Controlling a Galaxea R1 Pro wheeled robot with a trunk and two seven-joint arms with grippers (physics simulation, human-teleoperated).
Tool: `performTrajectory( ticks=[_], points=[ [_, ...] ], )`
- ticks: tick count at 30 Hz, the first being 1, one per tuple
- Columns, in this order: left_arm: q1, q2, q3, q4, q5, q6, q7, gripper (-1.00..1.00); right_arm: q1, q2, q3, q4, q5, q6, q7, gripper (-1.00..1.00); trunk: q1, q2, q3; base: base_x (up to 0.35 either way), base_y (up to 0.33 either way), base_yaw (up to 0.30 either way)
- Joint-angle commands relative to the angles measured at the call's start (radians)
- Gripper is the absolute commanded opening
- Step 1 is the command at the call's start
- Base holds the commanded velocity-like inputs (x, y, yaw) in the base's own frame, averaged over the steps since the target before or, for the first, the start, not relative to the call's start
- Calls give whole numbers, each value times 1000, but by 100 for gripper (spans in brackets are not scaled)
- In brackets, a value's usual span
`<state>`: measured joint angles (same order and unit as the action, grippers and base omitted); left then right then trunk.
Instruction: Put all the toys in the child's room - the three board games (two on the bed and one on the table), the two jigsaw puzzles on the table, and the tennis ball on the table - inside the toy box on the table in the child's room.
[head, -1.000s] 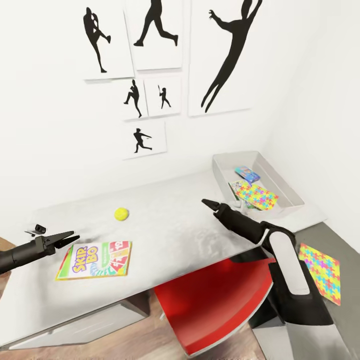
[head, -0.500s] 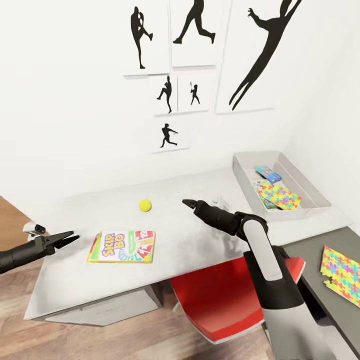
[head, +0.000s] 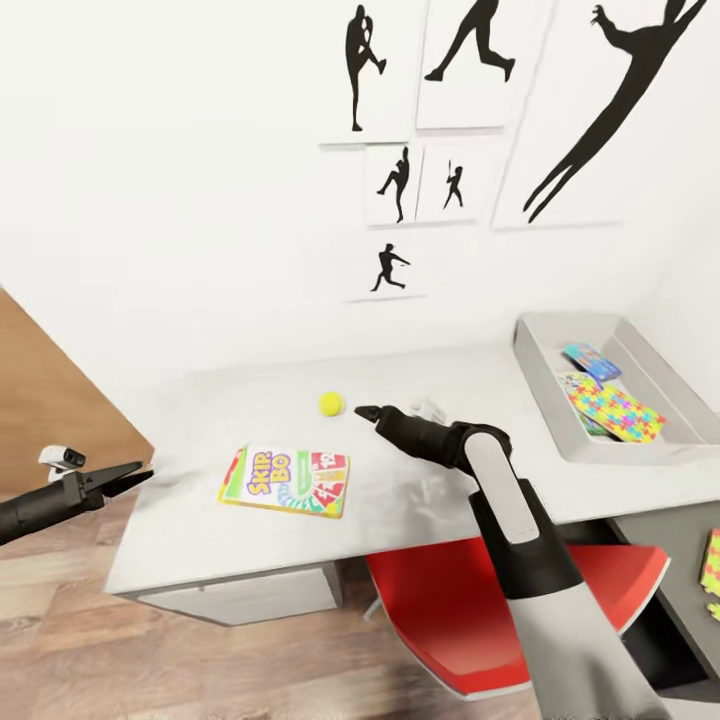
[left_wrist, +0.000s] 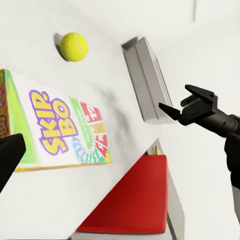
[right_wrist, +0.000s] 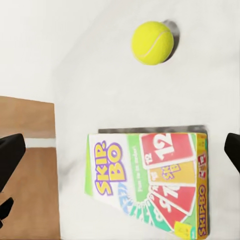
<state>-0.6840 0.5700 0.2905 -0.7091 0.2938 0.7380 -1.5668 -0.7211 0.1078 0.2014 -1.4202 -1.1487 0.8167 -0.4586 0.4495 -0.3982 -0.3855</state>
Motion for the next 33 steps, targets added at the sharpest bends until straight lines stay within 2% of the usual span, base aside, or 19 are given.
performTrajectory(
  ticks=[1, 8, 12, 20, 26, 33],
  points=[
    [-1, 3, 0, 0, 0, 11, -4, 100, -4, 0, 1, 5, 0, 1, -11, 100, 1, -2, -2, 0, 1, 267],
    [-1, 9, -1, 0, 2, 11, -4, 100, -25, -3, 0, 24, 45, 5, -11, 100, 1, -2, -7, 0, 0, 267],
    [0, 11, -1, 0, 2, 11, -4, 100, -45, -9, -3, 44, 56, 6, -12, 100, 1, -2, -9, 0, 0, 267],
    [0, 11, -1, 0, 2, 11, -4, 100, -72, -17, -11, 68, 60, 13, -12, 100, 1, -2, -14, 0, 0, 267],
    [0, 11, -1, 0, 2, 11, -4, 100, -78, -37, -14, 70, 61, 25, -12, 100, 1, -2, -16, 0, 0, 256],
    [-1, 11, -1, 0, 2, 11, -4, 100, -79, -57, -16, 70, 61, 29, -12, 100, 1, -2, -8, 0, 0, 78]
  ],
)
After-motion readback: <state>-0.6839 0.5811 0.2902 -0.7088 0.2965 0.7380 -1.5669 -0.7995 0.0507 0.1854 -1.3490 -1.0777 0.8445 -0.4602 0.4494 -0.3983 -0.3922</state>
